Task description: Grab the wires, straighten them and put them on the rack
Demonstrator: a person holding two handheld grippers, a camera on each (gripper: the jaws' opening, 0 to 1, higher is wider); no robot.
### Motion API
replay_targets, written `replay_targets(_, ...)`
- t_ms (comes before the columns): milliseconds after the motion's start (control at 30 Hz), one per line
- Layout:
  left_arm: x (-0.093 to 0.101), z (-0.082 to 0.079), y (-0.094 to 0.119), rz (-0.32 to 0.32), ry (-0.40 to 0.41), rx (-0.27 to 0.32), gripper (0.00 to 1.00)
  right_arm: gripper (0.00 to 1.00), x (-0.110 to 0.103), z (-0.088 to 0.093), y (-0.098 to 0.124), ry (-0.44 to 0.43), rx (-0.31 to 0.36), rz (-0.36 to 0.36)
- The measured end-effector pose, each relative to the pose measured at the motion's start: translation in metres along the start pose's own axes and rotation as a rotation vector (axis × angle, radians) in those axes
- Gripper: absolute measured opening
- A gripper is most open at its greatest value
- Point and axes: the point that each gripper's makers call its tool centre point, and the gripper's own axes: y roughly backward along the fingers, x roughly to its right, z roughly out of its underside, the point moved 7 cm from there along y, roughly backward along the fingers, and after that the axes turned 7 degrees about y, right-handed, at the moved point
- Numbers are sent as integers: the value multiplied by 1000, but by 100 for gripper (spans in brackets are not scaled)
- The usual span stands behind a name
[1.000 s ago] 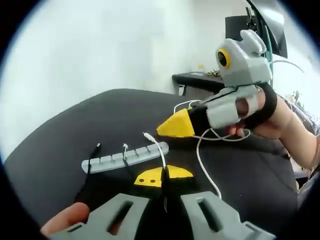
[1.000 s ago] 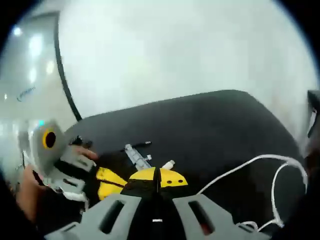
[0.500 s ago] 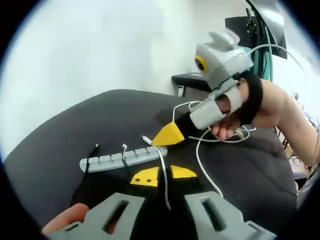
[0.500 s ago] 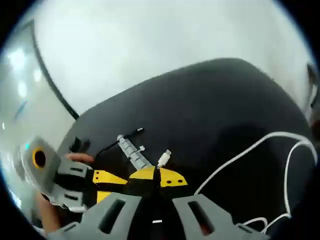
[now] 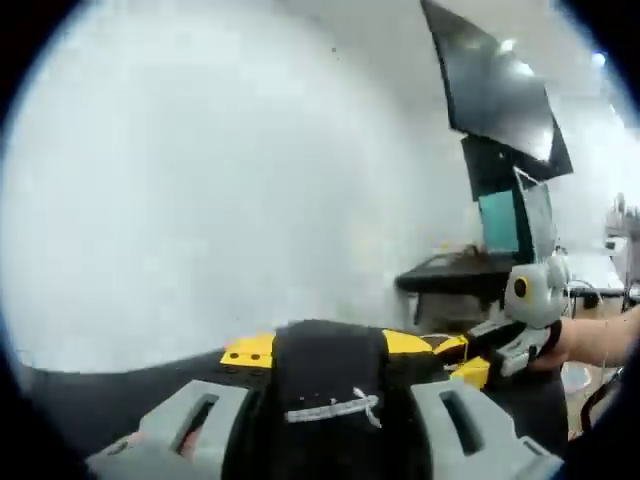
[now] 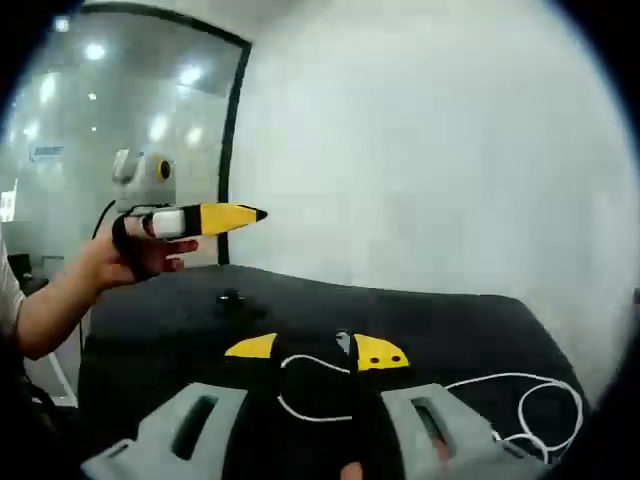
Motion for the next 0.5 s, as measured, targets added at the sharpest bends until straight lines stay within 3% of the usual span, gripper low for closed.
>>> replay_targets(67, -5, 8, 38, 4, -54, -10, 42, 24, -7, 3, 1, -13, 32, -34)
replay_targets(200, -19, 43, 102, -4, -8, -41, 45, 31, -27, 6, -4, 34, 93, -141)
replay_targets(267, -24, 64, 122, 53, -26, -46, 48, 40, -42, 1, -5, 133, 120, -190)
replay_targets(300, -30, 75, 130, 40, -19, -45, 50, 45, -46, -3, -5, 147, 119, -193)
replay_targets(367, -34, 96, 148, 28, 14, -116, 50, 46, -53, -8, -5, 116, 141, -236)
replay_targets(500, -39, 102, 164, 80, 101, -23, 51, 47, -71, -8, 2, 97, 181, -295)
